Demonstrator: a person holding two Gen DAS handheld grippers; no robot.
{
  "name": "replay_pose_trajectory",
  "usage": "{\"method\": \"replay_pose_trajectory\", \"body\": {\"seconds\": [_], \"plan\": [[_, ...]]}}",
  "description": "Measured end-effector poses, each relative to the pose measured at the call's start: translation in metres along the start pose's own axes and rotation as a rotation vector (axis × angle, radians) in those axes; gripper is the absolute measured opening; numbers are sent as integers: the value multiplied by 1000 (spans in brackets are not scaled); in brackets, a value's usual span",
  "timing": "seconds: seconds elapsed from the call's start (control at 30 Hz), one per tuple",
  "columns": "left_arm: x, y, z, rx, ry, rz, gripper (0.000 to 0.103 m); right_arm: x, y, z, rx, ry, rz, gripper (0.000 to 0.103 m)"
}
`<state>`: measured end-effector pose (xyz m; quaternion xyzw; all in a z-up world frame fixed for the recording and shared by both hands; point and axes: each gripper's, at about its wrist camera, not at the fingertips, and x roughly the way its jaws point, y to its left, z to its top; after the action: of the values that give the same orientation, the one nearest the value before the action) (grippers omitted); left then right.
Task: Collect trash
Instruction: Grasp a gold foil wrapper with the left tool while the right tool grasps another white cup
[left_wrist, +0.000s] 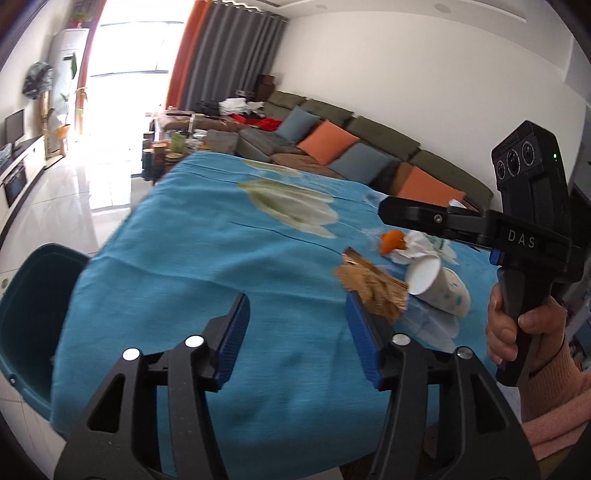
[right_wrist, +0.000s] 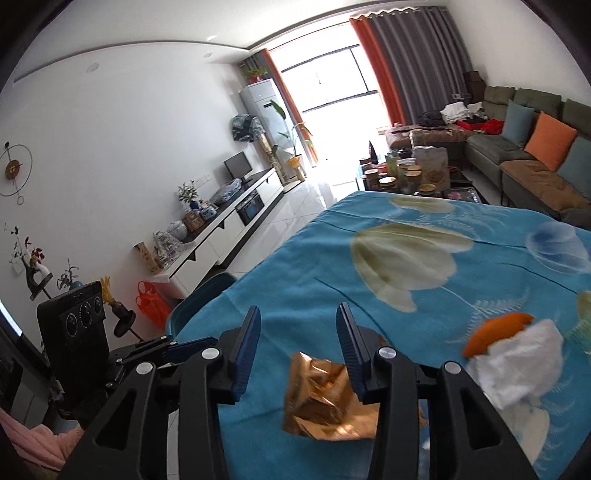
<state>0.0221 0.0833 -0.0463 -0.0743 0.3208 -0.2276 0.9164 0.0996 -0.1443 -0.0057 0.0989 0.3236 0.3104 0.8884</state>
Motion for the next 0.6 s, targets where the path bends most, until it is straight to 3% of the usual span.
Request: {"method": "replay_pose_trajectory", "body": {"seconds": [0.2, 0.4, 0.6], "plan": [[22, -24, 4, 15, 38, -80, 66, -44, -49, -24, 97, -40, -101, 43], [33, -32, 5, 20, 71, -115, 68, -80, -93, -50, 202, -72, -194, 45], [49, -35, 4, 0, 107, -127, 68, -92, -118, -76, 301, -59, -200, 47]]}}
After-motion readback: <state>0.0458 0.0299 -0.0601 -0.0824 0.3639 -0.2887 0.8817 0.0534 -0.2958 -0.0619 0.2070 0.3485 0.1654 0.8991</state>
